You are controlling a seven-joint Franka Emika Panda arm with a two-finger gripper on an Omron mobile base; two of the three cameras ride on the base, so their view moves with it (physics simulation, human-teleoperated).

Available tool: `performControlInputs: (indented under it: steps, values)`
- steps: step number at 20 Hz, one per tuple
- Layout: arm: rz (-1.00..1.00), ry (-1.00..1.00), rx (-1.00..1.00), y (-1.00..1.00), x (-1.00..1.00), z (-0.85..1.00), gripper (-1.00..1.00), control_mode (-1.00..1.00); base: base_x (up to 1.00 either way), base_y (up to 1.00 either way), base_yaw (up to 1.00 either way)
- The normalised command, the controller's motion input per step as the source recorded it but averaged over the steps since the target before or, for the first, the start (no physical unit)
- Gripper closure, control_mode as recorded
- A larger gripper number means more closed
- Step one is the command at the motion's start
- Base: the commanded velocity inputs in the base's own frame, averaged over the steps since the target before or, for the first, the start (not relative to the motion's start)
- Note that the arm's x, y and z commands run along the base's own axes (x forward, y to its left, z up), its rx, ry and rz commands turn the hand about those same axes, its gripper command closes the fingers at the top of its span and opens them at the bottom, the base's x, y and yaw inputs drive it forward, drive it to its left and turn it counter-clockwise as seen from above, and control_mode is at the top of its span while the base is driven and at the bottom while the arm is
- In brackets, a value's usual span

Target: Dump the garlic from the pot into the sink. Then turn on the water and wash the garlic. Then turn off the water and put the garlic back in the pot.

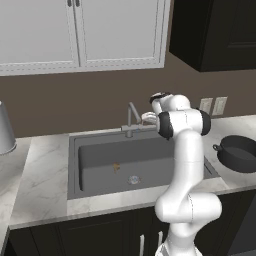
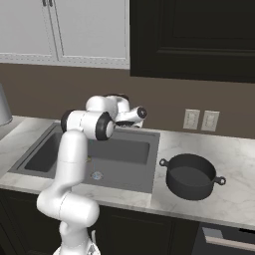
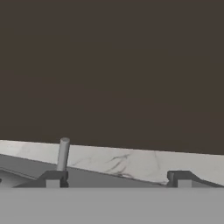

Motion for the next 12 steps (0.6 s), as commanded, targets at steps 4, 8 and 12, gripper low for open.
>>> performControlInputs:
  steps: [4, 8, 12]
  values:
    - [0.00, -0.07, 0.00, 0.83, 0.44, 0.20, -1.00, -1.00, 0.00, 0.00, 0.00]
    - [0.00, -0.07, 0.00, 0.89, 0.51, 0.28, -1.00, -1.00, 0.00, 0.00, 0.00]
    - [0.00, -0.09, 0.00, 0.88, 0.56, 0.35, -1.00, -1.00, 0.00, 0.00, 0.00]
